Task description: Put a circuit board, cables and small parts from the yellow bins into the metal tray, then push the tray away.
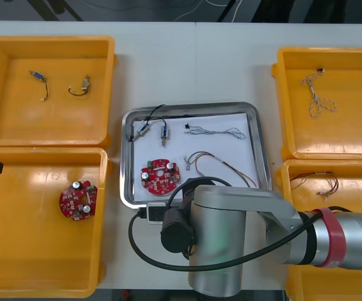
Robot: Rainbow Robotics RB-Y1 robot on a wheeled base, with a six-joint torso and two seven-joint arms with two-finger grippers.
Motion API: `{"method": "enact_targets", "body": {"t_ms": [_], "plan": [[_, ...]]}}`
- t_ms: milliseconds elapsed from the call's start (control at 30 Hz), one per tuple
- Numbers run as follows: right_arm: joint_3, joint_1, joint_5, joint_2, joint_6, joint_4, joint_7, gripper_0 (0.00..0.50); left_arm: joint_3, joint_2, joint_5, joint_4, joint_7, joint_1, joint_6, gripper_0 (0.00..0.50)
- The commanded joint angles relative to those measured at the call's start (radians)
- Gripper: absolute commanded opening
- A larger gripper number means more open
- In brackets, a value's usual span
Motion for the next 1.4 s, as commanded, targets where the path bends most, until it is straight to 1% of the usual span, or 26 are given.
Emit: {"method": "enact_targets", "body": {"t_ms": [33, 267, 333, 633, 867, 1100, 1233, 1400], "plan": [[0.015, -0.062, 0.015, -0.026, -0.006, -0.008, -0.045, 0.000, 0.033, 0.019, -0.009, -0.027, -0.079, 0.019, 0.006, 0.500], [0.015, -0.089, 0.035, -0.040, -0.006, -0.007, -0.048, 0.000, 0.033, 0.019, -0.009, -0.027, -0.079, 0.019, 0.006, 0.500], [0.015, -0.103, 0.039, -0.040, -0.006, 0.013, -0.045, 0.000, 0.033, 0.019, -0.009, -0.027, -0.079, 0.019, 0.006, 0.500], [0.002, -0.172, 0.046, -0.003, -0.007, 0.113, -0.045, 0.000, 0.033, 0.019, -0.009, -0.027, -0.079, 0.019, 0.006, 0.500], [-0.034, -0.181, 0.046, 0.003, -0.012, 0.121, -0.037, 0.000, 0.033, 0.019, -0.009, -0.027, -0.079, 0.019, 0.006, 0.500], [-0.035, -0.220, 0.044, 0.004, -0.012, 0.127, -0.037, 0.000, 0.033, 0.019, -0.009, -0.027, -0.079, 0.019, 0.006, 0.500], [-0.040, -0.244, 0.026, 0.017, -0.020, 0.157, -0.037, 0.000, 0.033, 0.019, -0.009, -0.027, -0.079, 0.019, 0.006, 0.500], [-0.048, -0.266, 0.026, 0.037, -0.029, 0.203, -0.041, 0.000, 0.033, 0.019, -0.009, -0.027, -0.079, 0.019, 0.006, 0.500]]}}
